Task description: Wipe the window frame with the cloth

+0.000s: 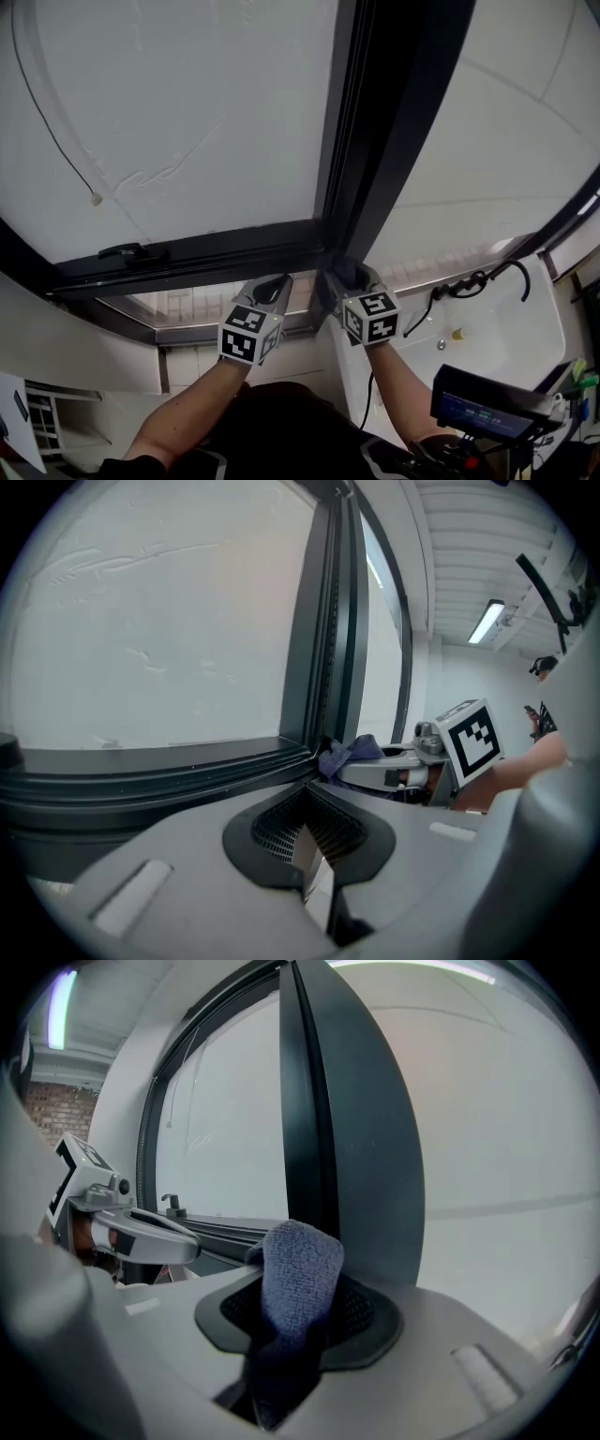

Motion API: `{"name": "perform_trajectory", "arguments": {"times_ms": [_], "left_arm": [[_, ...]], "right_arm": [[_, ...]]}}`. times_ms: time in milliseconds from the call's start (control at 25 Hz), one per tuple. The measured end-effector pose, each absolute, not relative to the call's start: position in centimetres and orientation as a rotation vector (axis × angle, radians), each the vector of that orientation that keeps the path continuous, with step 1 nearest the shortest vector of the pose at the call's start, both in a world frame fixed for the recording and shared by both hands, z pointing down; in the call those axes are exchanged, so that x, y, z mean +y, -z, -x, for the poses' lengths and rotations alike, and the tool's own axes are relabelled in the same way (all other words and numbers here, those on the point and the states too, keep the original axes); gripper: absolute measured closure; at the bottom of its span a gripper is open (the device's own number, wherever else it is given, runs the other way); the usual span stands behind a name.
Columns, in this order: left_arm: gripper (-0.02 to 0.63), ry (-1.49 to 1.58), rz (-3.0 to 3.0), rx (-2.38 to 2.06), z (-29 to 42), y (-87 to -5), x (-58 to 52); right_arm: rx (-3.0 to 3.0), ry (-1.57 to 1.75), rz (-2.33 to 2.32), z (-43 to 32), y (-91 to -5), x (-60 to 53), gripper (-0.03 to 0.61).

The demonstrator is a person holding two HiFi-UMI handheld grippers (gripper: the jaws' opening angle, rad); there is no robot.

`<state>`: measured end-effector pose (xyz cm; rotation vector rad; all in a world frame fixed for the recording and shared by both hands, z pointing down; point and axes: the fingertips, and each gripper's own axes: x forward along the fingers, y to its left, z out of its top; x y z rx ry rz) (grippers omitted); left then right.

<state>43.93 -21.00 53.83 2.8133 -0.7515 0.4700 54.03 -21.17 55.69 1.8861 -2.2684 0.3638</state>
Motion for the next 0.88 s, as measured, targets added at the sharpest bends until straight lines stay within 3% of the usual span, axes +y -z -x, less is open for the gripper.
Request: {"name": "perform_trajectory", "arguments": {"times_ms": [880], "left_arm": [[0.620, -0.388, -2.672, -1.047, -33.7, -53.8, -22.6]], "right_arm": [[-2.531, -0.488, -1.584, -46.2, -55.5, -23.5, 0.445]]}}
